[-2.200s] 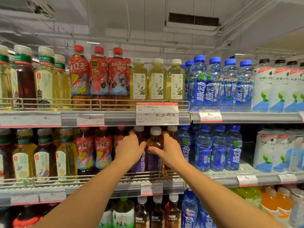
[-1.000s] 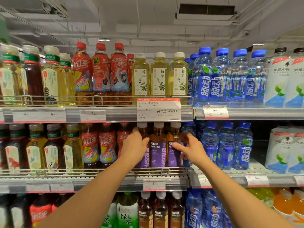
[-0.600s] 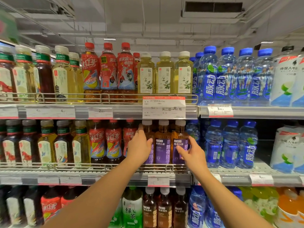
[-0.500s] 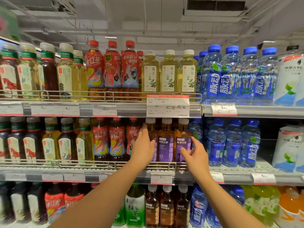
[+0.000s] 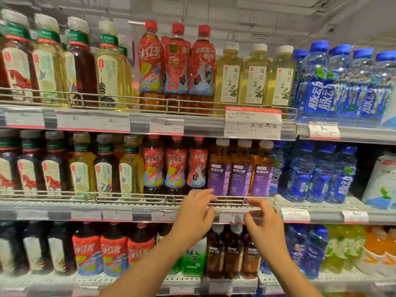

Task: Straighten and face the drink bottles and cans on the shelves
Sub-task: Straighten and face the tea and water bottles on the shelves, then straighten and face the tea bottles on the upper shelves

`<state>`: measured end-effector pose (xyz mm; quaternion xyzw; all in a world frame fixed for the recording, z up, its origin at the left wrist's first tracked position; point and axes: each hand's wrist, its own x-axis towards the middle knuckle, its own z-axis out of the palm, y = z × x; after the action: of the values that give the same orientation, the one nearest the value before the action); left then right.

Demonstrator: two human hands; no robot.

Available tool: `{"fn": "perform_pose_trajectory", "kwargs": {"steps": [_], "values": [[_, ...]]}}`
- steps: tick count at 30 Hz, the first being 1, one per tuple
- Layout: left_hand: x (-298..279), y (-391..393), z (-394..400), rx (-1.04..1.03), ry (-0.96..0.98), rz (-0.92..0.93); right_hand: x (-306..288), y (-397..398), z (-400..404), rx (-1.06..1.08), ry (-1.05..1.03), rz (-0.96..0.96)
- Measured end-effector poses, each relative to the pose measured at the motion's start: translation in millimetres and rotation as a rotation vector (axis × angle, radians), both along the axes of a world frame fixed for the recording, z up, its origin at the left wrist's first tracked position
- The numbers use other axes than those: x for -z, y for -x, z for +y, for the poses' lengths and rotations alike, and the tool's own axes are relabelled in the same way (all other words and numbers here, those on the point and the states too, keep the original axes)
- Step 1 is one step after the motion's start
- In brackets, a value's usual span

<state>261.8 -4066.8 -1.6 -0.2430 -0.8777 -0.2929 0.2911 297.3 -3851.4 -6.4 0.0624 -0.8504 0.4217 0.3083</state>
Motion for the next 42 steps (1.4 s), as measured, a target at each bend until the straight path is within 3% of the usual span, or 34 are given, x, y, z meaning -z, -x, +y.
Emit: {"fn": "perform_pose_trajectory", "kwargs": {"steps": [5, 13, 19, 24, 30, 35, 42], "values": [[7, -36, -11, -0.010, 0.172, -0.123, 0, -31, -14, -0.075, -0.076, -0.119], [-6, -113, -46, -0.144, 0.311, -0.218, -28, -70, -41, -0.205, -0.138, -0.116], [-31, -156, -108, -0.274, 0.346, -0.206, -68, -83, -79, -0.265, -0.271, -0.043], [-57, -158, -161, -0.355, 0.344, -0.158, -141, -72, -120, -0.264, -0.503, 0.111], [-91, -145, -237, -0.423, 0.366, -0.037, -204, -33, -203, -0.062, -0.841, 0.251], [-136, -117, -316, -0.479, 0.341, 0.071, -188, -1, -261, 0.103, -0.948, 0.202], [-177, -74, -391, -0.533, 0.336, 0.227, -167, 12, -283, 0.278, -0.929, 0.216]]}}
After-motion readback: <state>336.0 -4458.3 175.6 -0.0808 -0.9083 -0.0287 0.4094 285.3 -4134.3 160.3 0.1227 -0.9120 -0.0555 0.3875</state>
